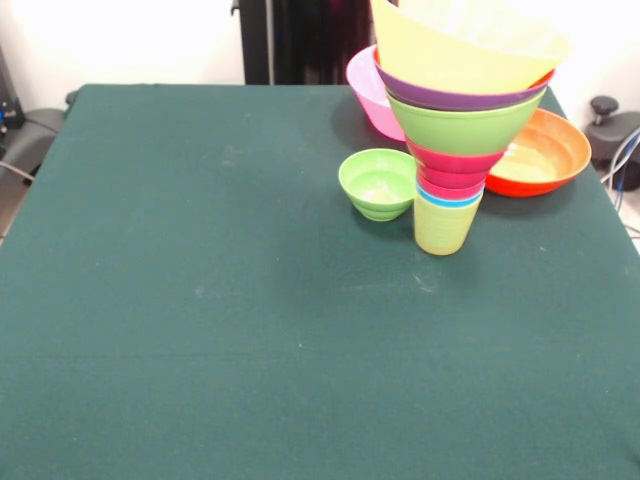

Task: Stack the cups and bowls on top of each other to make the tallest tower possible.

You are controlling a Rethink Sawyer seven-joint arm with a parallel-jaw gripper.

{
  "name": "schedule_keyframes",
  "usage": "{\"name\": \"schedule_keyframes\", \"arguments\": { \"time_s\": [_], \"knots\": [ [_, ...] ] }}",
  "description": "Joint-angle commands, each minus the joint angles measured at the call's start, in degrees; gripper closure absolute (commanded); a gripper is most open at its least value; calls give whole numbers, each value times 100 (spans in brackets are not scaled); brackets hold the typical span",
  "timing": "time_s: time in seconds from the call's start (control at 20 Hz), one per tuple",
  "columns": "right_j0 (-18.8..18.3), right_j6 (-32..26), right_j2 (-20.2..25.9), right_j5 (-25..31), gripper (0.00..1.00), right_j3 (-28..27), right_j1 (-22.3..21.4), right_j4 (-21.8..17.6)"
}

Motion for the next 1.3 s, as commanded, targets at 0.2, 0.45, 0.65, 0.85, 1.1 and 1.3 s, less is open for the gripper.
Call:
{"name": "schedule_keyframes", "arguments": {
  "time_s": [0.2,0.45,0.65,0.85,1.1,1.3],
  "knots": [
    [284,806,-216,131,100,-249,444,53],
    [243,824,-191,144,100,-198,414,-25],
    [142,779,-170,174,100,-192,406,-101],
    [79,799,-104,215,0,-166,398,-127],
    [174,767,-189,159,0,-241,449,-72],
    [208,758,-231,145,0,-260,447,-52]
  ]
}}
